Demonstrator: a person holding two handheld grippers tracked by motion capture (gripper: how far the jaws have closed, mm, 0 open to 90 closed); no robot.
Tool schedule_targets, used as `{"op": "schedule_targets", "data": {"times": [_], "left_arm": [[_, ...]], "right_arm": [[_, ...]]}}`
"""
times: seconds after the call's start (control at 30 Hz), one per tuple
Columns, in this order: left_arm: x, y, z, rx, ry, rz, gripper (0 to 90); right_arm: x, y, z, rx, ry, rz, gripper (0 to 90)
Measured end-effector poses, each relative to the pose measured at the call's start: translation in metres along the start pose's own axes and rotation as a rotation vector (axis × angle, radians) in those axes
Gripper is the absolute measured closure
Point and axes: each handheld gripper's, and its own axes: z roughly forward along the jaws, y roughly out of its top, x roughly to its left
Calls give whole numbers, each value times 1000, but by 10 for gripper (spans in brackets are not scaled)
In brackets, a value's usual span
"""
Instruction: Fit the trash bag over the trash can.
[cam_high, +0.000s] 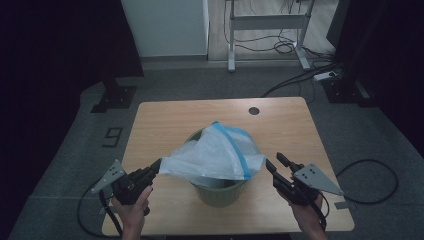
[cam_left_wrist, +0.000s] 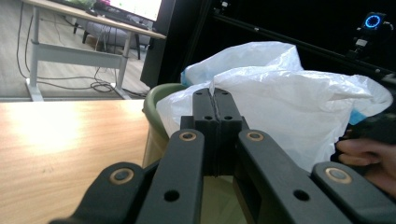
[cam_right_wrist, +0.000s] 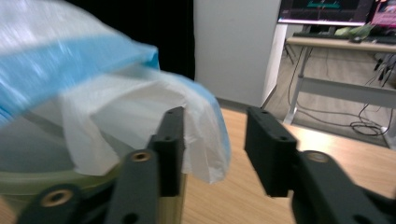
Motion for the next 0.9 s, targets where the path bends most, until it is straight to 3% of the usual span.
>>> {"op": "schedule_targets", "data": {"times": [0.1, 0.13, 0.27, 0.53, 0.7, 0.73, 0.77, 0.8, 0.83, 0.87, 0.9], "left_arm": [[0, -3, 0, 3, 0, -6, 899], [-1, -4, 1, 4, -1, -4, 899], [-4, -2, 5, 7, 5, 5, 898], [-9, 1, 17, 26, 0, 17, 899], [-9, 1, 21, 33, -6, 20, 898], [-9, 1, 23, 40, -7, 22, 898], [-9, 1, 23, 40, -7, 22, 898], [-9, 1, 24, 41, -8, 23, 898], [-9, 1, 24, 40, -10, 25, 898], [-9, 2, 25, 41, -12, 36, 899], [-9, 2, 25, 41, -12, 36, 898]], "right_arm": [[1, 9, -14, -36, 0, 22, 478], [2, 15, -18, -54, 27, 41, 459], [14, 24, -20, -30, 83, 73, 369], [40, 22, -16, -21, 184, 13, 331], [50, 17, -11, 19, 191, -20, 293], [54, 14, -5, 32, 164, -50, 308], [54, 14, -5, 32, 164, -50, 308], [53, 13, 2, 19, 144, -80, 441], [53, 13, 2, 19, 144, -80, 441], [48, 13, 8, -39, 135, -111, 637], [48, 13, 8, -39, 135, -111, 637]]}}
